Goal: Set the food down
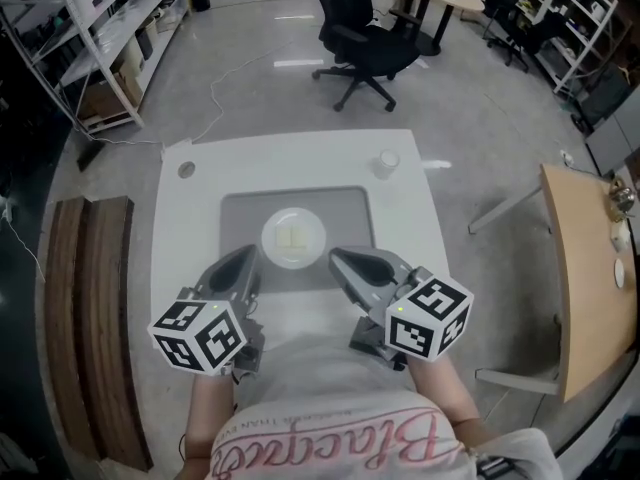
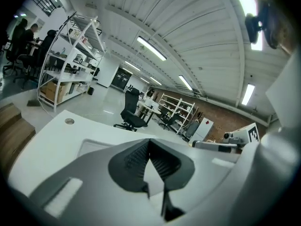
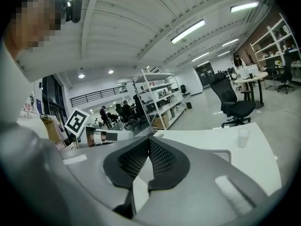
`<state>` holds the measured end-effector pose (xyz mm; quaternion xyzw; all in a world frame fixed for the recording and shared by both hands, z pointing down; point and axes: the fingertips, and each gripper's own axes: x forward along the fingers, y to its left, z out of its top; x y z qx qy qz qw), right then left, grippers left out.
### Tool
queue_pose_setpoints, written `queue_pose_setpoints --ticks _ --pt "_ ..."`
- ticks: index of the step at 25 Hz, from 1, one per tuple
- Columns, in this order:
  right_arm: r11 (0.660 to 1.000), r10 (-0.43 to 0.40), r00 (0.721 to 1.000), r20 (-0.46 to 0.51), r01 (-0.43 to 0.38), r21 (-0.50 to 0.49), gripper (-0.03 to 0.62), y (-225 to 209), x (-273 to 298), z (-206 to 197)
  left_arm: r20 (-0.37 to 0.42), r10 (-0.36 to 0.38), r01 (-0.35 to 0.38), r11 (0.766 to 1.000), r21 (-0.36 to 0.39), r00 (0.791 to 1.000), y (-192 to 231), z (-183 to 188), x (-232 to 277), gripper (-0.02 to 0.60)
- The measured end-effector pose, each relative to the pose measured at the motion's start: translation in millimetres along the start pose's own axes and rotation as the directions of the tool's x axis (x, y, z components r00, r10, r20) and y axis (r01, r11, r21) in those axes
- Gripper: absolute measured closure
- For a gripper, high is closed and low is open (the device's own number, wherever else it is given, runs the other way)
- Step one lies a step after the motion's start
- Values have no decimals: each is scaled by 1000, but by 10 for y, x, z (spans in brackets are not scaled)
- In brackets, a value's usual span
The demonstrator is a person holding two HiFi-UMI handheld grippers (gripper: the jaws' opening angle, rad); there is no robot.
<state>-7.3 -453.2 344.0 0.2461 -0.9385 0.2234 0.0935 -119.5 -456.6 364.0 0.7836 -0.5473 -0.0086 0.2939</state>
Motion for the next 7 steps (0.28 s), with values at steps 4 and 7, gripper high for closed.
queue_pose_setpoints --ticks 4,7 --pt "1000 20 999 -25 -20 -13 592 48 -14 -74 43 -15 16 1000 -17 999 -53 27 11 581" --pt "999 32 999 -39 -33 -13 592 87 -30 -127 52 -22 24 1000 -21 998 -101 -13 2 581"
